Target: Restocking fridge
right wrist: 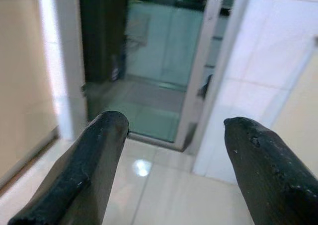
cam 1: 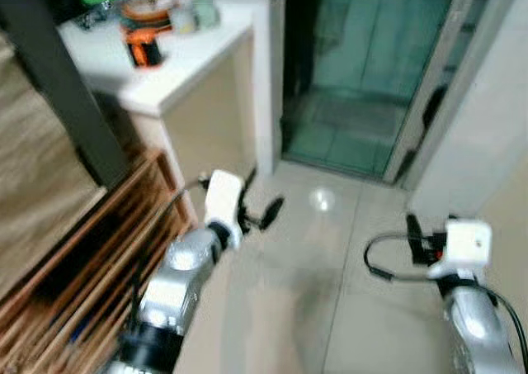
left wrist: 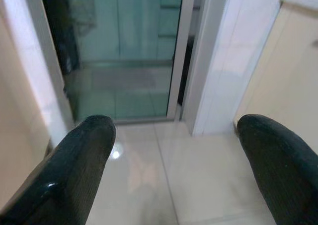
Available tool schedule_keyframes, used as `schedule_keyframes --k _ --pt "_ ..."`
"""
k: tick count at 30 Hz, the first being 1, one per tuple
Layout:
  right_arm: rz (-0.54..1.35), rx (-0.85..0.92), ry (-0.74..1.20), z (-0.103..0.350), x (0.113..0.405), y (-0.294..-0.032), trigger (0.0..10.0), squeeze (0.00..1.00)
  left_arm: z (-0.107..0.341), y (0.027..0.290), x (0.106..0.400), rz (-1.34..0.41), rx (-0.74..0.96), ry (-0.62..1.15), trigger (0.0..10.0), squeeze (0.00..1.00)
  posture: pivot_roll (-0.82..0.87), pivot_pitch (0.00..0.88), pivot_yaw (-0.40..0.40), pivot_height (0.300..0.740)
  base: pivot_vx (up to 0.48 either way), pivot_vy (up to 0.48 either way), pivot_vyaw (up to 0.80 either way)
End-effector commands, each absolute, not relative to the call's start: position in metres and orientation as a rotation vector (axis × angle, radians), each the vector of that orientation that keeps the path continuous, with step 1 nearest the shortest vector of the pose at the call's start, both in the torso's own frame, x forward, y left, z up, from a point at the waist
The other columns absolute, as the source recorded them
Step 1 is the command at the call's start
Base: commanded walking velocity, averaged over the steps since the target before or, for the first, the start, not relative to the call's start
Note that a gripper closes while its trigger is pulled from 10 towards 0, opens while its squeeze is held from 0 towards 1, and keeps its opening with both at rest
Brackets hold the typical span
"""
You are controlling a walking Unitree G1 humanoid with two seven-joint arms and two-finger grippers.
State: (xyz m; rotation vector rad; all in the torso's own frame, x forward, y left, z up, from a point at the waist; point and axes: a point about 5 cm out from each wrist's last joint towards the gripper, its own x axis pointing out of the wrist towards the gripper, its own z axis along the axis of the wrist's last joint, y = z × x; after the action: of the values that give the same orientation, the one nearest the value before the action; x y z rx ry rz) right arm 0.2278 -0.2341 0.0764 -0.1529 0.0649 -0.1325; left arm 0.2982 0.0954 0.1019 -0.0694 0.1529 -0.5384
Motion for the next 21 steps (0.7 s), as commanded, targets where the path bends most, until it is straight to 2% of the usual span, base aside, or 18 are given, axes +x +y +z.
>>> schedule_keyframes --k 1,4,9,10,11,12,13,15,17,21 --pt "-0.121 -0.144 0.028 0.083 0.234 -0.228 10.0 0.00 0.094 0.109 0.300 -0.464 -0.081 0.186 10.0 0.00 -0.24 0.000 0.045 0.740 0.458 0.000 0.00" --pt "-0.121 -0.147 0.029 0.085 0.236 -0.228 10.0 0.00 0.095 0.119 0.304 -0.392 -0.090 0.181 10.0 0.00 -0.24 0.000 0.045 0.740 0.420 0.123 0.00" --pt "-0.139 -0.140 0.036 0.083 0.236 -0.230 10.0 0.00 0.097 0.127 0.307 -0.346 -0.055 0.173 10.0 0.00 -0.23 0.000 0.052 0.740 0.000 0.447 0.62" --pt "-0.144 -0.135 0.028 0.084 0.235 -0.231 10.0 0.00 0.097 0.134 0.303 -0.336 -0.051 0.176 10.0 0.00 -0.24 0.000 0.057 0.740 0.000 0.000 0.00" --pt "-0.129 -0.117 0.011 0.089 0.231 -0.229 10.0 0.00 0.092 0.152 0.287 -0.330 -0.014 0.196 10.0 0.00 -0.24 0.000 0.063 0.740 0.000 0.000 0.00" --pt "-0.129 -0.117 0.011 0.089 0.231 -0.229 10.0 0.00 0.092 0.152 0.287 -0.330 -0.014 0.196 10.0 0.00 -0.24 0.000 0.063 0.740 0.000 0.000 0.00" --pt "-0.083 -0.082 0.005 0.091 0.228 -0.223 10.0 0.00 0.084 0.166 0.272 -0.331 0.010 0.233 10.0 0.00 -0.23 0.000 0.068 0.740 0.000 0.000 0.00" --pt "0.054 -0.051 0.014 0.096 0.232 -0.204 10.0 0.00 0.074 0.184 0.250 -0.378 0.030 0.260 10.0 0.00 -0.23 0.000 0.069 0.740 0.000 0.000 0.00" --pt "0.089 -0.028 0.014 0.100 0.240 -0.200 10.0 0.00 0.063 0.194 0.227 -0.457 0.063 0.332 10.0 0.00 -0.20 0.002 0.047 0.740 0.000 0.000 0.00" --pt "0.093 -0.026 0.046 0.095 0.252 -0.205 10.0 0.00 0.073 0.196 0.232 -0.326 -0.049 0.244 10.0 0.00 -0.17 0.007 0.017 0.740 0.000 0.000 0.00"
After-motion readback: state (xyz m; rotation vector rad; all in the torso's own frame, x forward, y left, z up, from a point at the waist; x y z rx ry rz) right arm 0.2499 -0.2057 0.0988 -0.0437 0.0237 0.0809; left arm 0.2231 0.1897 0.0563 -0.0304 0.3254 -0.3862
